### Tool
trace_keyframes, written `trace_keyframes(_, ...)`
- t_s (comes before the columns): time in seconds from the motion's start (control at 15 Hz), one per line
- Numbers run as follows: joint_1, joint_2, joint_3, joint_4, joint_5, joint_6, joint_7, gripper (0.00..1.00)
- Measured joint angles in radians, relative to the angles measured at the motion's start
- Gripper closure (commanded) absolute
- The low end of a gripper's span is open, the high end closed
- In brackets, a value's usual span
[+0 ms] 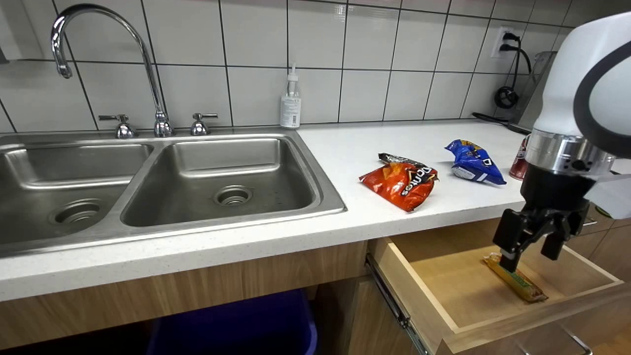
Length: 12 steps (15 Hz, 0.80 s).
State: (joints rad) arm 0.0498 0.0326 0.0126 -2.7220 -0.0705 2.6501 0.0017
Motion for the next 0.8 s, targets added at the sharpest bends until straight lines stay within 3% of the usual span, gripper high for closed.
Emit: trace_keyframes(0.8,0.004,-0.031,0.012,0.176,0.069,-0.042,-0.064,0.00)
